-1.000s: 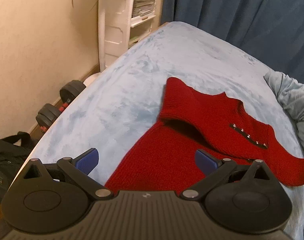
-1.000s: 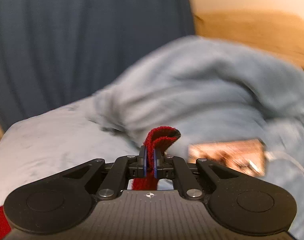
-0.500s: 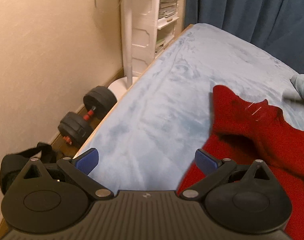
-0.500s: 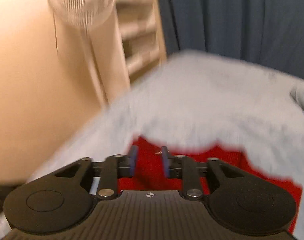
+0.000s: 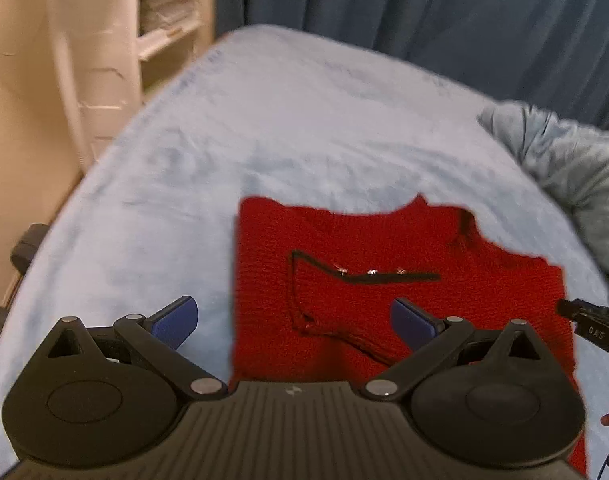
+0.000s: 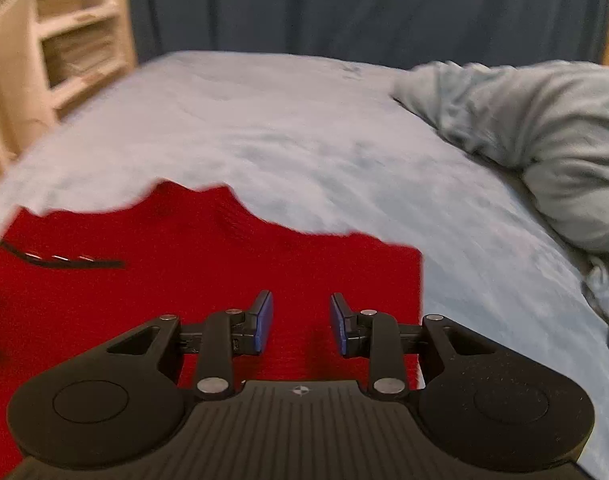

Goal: Fold small clothes
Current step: 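Fold the held sleeve across the cardigan body and open the right gripper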

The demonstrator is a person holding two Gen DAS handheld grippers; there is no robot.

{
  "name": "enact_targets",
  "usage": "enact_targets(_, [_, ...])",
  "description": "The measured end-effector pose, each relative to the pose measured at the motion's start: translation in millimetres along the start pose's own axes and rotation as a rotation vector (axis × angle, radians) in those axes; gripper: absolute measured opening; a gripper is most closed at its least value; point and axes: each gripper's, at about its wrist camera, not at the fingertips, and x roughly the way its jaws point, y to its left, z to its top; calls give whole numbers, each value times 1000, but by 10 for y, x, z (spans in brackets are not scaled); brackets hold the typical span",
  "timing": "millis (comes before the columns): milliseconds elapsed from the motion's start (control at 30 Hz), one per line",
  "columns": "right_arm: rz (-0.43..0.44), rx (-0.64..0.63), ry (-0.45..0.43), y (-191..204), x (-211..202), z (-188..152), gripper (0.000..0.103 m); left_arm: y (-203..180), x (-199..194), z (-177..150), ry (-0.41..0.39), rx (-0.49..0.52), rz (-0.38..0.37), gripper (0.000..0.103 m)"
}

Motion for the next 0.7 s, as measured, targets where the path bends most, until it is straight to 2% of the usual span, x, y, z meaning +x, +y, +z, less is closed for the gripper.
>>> enact_targets(33, [-49,9,8,7,106,-63,33,-4,150,-33,12,28,61,103])
enact_targets(67, [-79,23,22,9,202,-115,34,14,350,-86,48,68,160,103])
enact_targets(100, [-96,35,52,-11,358,-191,37,75,523,-151,95,93,203,103])
enact_targets(133, [-100,34,84,-36,480,-299,40,161,661,-221,131,100,200,103])
enact_targets(200, [-101,-34,-12,-32,536,-509,45,374,677,-276,111,26,109,103])
enact_targets(267, [-106,-119,-49,-6,477,-569,46,458,643,-290,126,-22,84,103])
enact_targets(300, [-98,-120,-37,-46,426,-544,46,460,605,-291,125,-27,85,103])
enact_targets(400, [-83,30,-36,-288,268,-460,49,385,459,-301,74,22,129,103])
enact_targets(500, [-80,9,58,-433,424,-605,55,291,369,-377,49,107,198,103])
enact_targets(533, [-75,16,39,-482,374,-623,57,267,272,-384,48,114,208,103])
enact_targets(600, [-64,97,40,-588,156,-576,57,234,-18,-490,21,118,202,103])
enact_targets(700, [54,206,6,-732,-418,-612,60,202,-591,-825,-21,135,175,103])
